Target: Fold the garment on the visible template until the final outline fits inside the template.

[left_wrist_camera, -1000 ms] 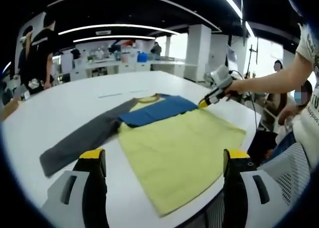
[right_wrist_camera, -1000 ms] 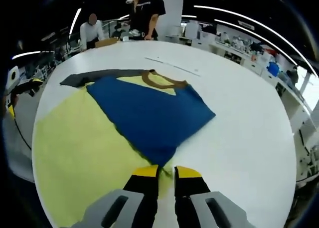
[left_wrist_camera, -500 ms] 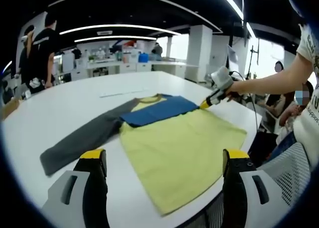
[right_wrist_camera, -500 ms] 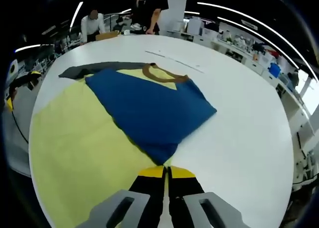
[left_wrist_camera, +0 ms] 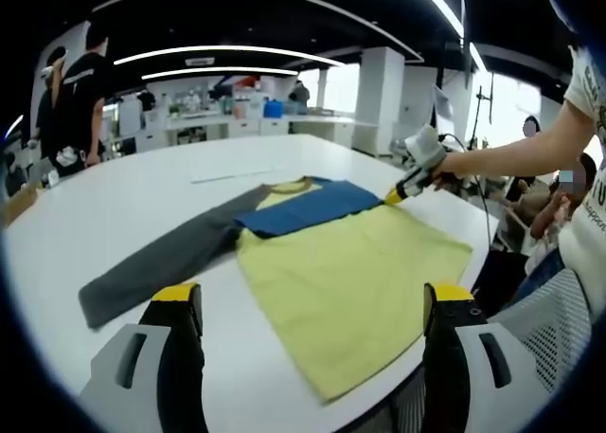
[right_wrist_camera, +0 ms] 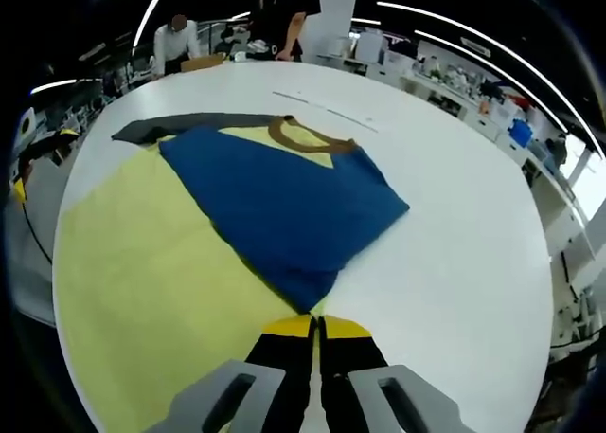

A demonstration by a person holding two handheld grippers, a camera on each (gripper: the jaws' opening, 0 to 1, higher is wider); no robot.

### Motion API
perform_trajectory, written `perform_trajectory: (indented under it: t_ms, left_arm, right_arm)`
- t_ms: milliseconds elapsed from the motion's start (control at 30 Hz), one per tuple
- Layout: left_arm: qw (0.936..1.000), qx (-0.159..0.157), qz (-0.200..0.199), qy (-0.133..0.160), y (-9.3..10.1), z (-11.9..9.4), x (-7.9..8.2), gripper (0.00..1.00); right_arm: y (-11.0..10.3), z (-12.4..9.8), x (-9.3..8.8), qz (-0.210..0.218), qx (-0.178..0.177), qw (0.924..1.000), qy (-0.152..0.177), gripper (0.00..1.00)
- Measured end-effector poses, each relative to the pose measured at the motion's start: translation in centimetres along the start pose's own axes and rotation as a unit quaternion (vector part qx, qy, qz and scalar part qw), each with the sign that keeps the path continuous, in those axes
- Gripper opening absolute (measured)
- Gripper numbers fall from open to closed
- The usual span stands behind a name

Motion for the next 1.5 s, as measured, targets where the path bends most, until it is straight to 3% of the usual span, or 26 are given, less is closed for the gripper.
perform_trajectory:
  t_ms: [967,1033,1133,1267,1500]
  left_arm:
    - [1.0000,0.004,0.002,-0.005,-0.4,0.2,0.0,0.94]
    - [1.0000,0.005,0.003,-0.005,-0.6,0.2,0.0,0.94]
    - [1.0000,0.008,0.005,-0.003,-0.8,0.1,0.2,0.95]
    - [0.9999,0.010,0.008,-0.004,-0.9,-0.1,0.6,0.95]
    - [0.9997,0.023,0.005,0.000,-1.9,-0.6,1.1,0.95]
  right_arm:
    - [1.9,-0.8,-1.6,0.004,-0.013,0.9999,-0.010,0.00]
    - [1.9,-0.9,-1.5,0.026,-0.015,0.9995,-0.005,0.01]
    - [1.3,-1.2,-0.6,0.061,0.003,0.9979,0.024,0.15]
    - [1.2,-1.6,-0.2,0.055,0.006,0.9979,0.034,0.37]
    - [-0.6,-3.4,2.4,0.060,0.039,0.9927,0.097,0.70]
Point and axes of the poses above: the point that each gripper's makers call its tool centre point, and the gripper's own axes: z roughly forward along the fingers, y roughly to its right, x roughly out of its top, the point moved 1 cm from there along -z, roughly backward along the fingers, and after that the axes turned 5 degrees about -x, right-handed, at the moved point
